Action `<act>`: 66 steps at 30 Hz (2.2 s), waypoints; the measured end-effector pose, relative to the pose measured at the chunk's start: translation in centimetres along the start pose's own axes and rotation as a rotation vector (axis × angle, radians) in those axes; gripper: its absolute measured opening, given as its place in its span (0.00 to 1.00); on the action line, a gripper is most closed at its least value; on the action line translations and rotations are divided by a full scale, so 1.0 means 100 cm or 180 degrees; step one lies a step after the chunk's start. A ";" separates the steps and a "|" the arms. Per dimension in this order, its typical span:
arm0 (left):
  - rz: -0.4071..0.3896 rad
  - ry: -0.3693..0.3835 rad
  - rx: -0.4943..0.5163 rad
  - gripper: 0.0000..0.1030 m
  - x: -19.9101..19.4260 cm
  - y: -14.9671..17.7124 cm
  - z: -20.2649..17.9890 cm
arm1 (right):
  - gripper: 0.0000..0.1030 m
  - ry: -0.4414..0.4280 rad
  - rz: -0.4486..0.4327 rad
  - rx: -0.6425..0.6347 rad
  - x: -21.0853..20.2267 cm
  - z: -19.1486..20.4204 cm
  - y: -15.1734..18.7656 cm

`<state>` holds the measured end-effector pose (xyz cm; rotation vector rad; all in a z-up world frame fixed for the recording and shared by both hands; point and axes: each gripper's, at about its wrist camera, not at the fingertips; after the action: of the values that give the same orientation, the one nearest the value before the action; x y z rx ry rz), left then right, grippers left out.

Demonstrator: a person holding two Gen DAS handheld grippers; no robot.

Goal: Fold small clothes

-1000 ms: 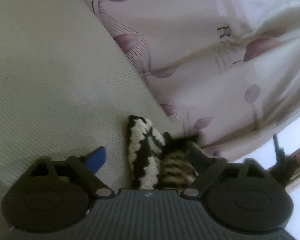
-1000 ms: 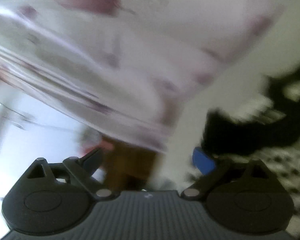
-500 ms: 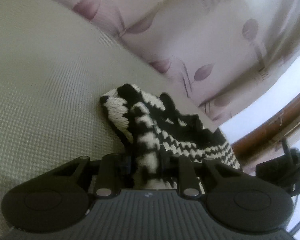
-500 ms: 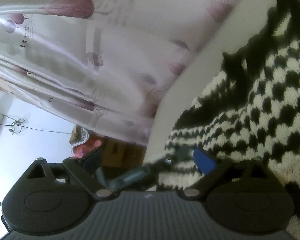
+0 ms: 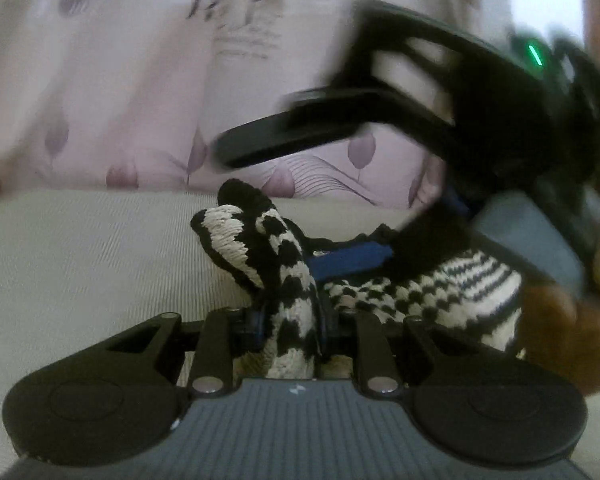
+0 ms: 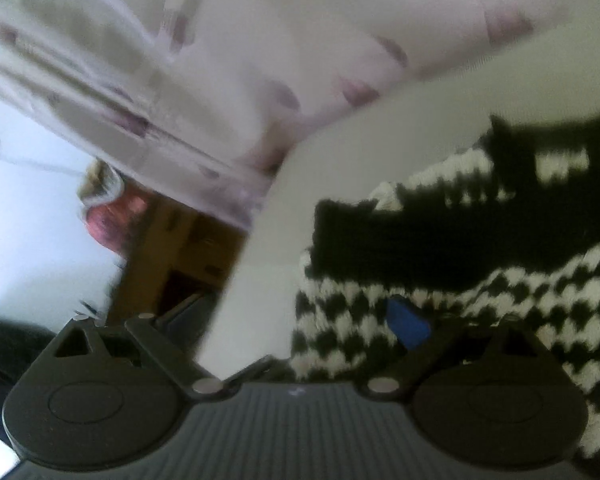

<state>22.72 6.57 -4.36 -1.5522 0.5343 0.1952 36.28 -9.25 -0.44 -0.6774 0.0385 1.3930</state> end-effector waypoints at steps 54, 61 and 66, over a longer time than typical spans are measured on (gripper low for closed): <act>0.0119 0.0836 0.0065 1.00 0.035 -0.004 -0.126 | 0.10 0.1439 -0.1040 -0.1000 -0.279 -0.124 -0.040; -0.0017 0.0981 -0.0212 1.00 0.035 0.008 -0.109 | 0.49 0.0819 -0.0693 -0.0493 -0.248 -0.135 0.025; -0.0050 0.0945 -0.0168 1.00 0.036 0.013 -0.109 | 0.87 0.0916 -0.0842 -0.0455 -0.227 -0.135 0.029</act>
<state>23.06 -4.82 -6.38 -1.6470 0.7539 -0.0353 33.79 -35.60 -3.32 -0.9633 0.0748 1.0437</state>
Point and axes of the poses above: each gripper's, at about its wrist camera, not at the fingertips, and x roughly the way its jaws point, z to its left, y to its underside, and after that the axes turned 3 degrees about -y, right-handed
